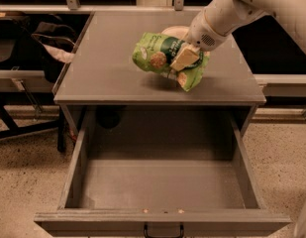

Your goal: Pick green rice chip bag from top drawer and place on counter

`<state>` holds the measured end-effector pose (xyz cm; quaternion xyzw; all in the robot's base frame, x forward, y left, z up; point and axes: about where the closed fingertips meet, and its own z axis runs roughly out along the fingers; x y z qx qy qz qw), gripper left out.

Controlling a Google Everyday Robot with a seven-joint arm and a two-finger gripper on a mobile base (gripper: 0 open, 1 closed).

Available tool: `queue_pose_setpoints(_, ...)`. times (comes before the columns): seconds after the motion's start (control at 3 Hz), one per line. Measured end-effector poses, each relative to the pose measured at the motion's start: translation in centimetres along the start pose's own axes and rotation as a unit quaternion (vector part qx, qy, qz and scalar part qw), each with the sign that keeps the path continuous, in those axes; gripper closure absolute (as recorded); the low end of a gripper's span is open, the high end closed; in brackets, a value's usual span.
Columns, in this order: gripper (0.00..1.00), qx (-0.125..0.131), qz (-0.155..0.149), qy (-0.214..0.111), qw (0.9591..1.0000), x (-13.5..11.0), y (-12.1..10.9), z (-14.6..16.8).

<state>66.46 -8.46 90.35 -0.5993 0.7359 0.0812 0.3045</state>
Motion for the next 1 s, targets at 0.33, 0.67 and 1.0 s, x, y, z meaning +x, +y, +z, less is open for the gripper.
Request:
queue_pose_setpoints(0.33, 0.17, 0.000, 0.000, 0.000, 1.0000, 0.00, 0.00, 0.01)
queue_pose_setpoints(0.67, 0.00, 0.000, 0.000, 0.000, 1.0000, 0.00, 0.01, 0.01)
queue_pose_setpoints(1.0, 0.00, 0.000, 0.000, 0.000, 1.0000, 0.00, 0.01, 0.01)
